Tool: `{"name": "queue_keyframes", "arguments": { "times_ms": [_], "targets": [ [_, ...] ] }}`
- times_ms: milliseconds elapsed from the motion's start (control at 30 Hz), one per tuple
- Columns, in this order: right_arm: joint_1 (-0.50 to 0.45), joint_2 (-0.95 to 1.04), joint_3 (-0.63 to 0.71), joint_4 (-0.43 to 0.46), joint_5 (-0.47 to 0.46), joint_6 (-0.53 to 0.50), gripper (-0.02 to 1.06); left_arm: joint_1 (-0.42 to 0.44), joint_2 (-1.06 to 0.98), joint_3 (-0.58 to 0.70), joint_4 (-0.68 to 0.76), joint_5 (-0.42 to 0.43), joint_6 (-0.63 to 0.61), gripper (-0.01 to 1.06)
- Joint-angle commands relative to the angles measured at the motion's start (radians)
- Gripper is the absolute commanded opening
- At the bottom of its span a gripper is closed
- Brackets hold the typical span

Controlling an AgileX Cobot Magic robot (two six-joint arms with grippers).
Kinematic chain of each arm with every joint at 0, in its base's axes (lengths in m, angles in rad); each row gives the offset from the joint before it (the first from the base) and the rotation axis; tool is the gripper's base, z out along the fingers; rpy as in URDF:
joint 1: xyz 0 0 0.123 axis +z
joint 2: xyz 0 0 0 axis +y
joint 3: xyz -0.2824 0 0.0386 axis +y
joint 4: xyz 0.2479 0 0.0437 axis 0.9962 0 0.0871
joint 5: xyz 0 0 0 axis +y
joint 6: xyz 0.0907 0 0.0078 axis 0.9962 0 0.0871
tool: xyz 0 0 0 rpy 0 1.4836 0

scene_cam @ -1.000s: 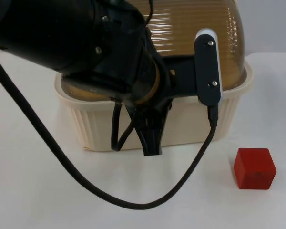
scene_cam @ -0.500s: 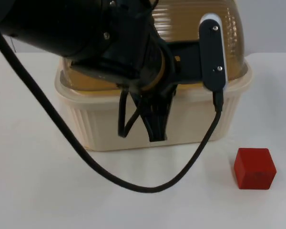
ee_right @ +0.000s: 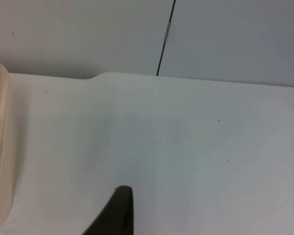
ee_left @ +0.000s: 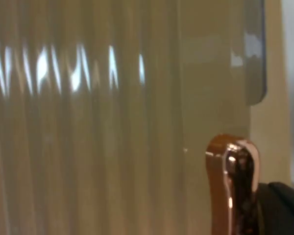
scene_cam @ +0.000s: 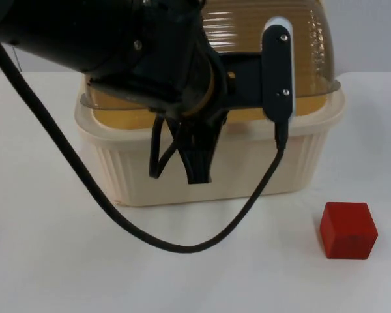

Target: Open the box lid with the left hand, place the block into the box with the right hand, then close the box lid with the left hand.

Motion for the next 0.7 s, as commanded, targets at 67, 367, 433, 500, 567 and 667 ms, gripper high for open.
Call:
{"name": "queue_keyframes", "arguments": {
  "times_ms": [67, 367, 433, 500, 567, 667],
  "targets": [
    [0.001, -0.003, -0.003, 0.000, -0.002, 0.002, 1.05, 0.042, -0.010, -0.018, -0.109, -0.002, 0.100, 0.00],
    [0.001, -0.003, -0.003, 0.000, -0.002, 0.002, 1.05, 0.128, -0.048, -0.124, -0.505, 0.012, 0.504, 0.00],
    [0.001, -0.003, -0.003, 0.000, -0.002, 0.002, 1.05, 0.135, -0.048, -0.139, -0.520, 0.025, 0.521, 0.00],
    [0.001, -0.003, -0.003, 0.000, -0.002, 0.002, 1.05, 0.140, -0.048, -0.174, -0.553, 0.063, 0.580, 0.00],
    [0.001, -0.003, -0.003, 0.000, -0.002, 0.002, 1.05, 0.140, -0.048, -0.187, -0.564, 0.072, 0.596, 0.00],
    [0.001, -0.003, -0.003, 0.000, -0.002, 0.002, 1.05, 0.152, -0.048, -0.222, -0.667, 0.080, 0.691, 0.00]
  ]
}}
